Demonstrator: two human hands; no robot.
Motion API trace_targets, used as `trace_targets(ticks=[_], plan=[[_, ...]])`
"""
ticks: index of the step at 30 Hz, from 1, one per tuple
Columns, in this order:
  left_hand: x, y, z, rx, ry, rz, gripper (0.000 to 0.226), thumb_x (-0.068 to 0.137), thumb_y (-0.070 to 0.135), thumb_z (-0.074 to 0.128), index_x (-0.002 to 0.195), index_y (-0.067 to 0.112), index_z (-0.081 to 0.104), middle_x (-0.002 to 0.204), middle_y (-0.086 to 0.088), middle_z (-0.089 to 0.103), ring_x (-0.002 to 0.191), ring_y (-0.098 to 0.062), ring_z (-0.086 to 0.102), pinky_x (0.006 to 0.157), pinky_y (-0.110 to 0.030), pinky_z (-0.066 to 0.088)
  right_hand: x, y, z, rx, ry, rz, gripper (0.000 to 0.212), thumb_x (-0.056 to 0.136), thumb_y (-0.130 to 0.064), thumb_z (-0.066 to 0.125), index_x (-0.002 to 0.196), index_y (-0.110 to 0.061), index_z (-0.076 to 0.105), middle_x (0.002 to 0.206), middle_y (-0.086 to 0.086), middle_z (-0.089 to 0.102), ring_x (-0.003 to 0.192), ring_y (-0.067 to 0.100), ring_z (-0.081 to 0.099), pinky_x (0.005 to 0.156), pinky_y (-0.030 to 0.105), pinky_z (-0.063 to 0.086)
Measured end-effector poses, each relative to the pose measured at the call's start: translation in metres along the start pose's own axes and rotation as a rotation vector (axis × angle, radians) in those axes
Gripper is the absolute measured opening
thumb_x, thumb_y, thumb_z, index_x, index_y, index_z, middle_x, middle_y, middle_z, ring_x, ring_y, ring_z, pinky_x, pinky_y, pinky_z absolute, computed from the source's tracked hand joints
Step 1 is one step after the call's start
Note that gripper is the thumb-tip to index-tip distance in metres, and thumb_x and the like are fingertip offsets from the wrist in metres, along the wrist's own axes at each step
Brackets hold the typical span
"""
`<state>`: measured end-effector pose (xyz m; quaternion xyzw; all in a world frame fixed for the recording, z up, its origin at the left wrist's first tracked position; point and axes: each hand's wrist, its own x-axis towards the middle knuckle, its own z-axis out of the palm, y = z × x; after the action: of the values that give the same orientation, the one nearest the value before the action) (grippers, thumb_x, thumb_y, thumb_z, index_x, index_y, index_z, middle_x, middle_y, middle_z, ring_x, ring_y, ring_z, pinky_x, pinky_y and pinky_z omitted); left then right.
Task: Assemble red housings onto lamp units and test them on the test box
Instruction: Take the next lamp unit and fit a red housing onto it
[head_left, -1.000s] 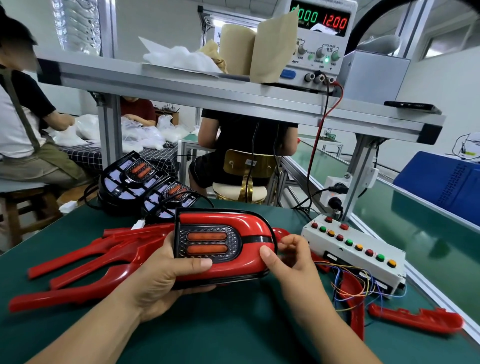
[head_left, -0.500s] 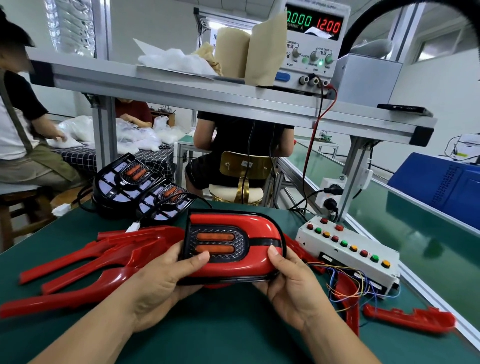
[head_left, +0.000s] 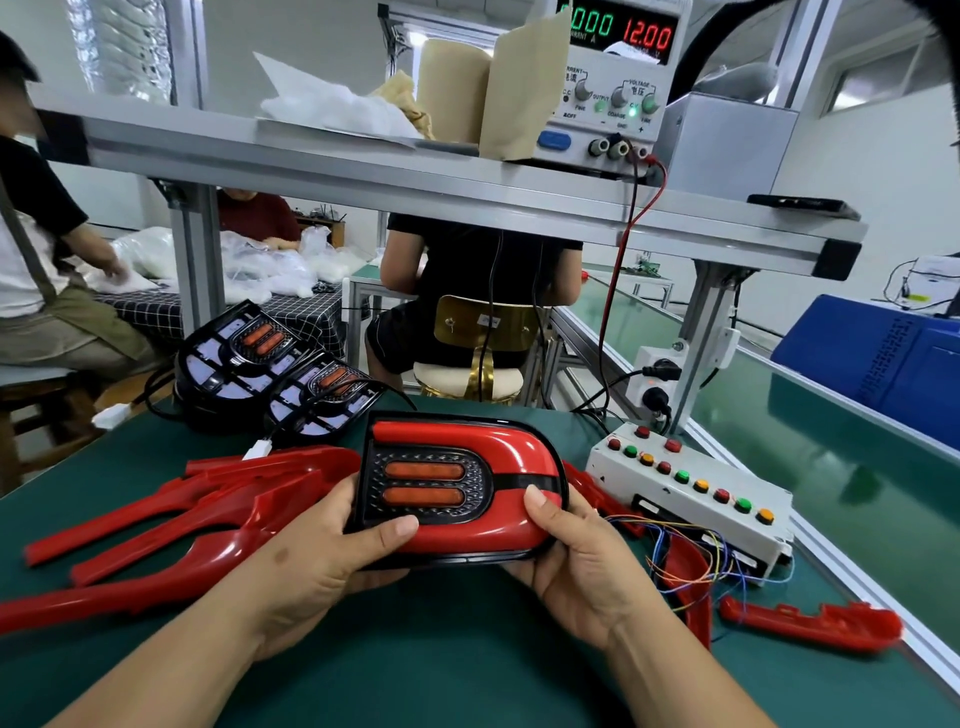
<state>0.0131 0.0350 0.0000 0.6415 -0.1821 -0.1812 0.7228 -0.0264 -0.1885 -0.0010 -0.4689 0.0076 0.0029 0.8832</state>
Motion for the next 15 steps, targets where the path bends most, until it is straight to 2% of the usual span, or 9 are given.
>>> trace_targets(ticks=[4,9,15], plan=[[-0.0001,-0.0013,-0.0017,-0.007,-0.041,-0.026,0.066,0.071,0.026,0.078,0.131,0.032,0.051,0.123,0.008,0.068,0.111,-0.013,0.067,0.080,-0.025,0.058,0.0003,-0.0016,-0.0020,-0.026,-0.011,-0.006,0.045,0.076,-0.010,0.071,0.119,-0.003,0.060,0.113,0.025,0.068,0.095,0.035,0.070,0.072,0.044,0.059],[0.0030,-0.0051,-0.0036,-0.014,-0.008,-0.041,0.061,0.074,0.022,0.076,0.130,0.029,0.052,0.122,0.006,0.069,0.110,-0.015,0.067,0.085,-0.031,0.054,0.0011,-0.0007,-0.0011,-0.045,-0.009,-0.003,0.050,0.072,-0.010,0.073,0.120,-0.005,0.059,0.110,0.022,0.070,0.091,0.032,0.072,0.069,0.042,0.059],[0.0053,-0.0045,-0.0005,-0.029,0.030,-0.026,0.058,0.069,0.022,0.076,0.124,0.030,0.058,0.118,0.005,0.071,0.106,-0.015,0.069,0.082,-0.031,0.056,0.0054,-0.0016,-0.0033,-0.051,-0.006,-0.004,0.043,0.072,-0.013,0.074,0.113,-0.009,0.064,0.107,0.021,0.071,0.089,0.032,0.072,0.067,0.041,0.059]])
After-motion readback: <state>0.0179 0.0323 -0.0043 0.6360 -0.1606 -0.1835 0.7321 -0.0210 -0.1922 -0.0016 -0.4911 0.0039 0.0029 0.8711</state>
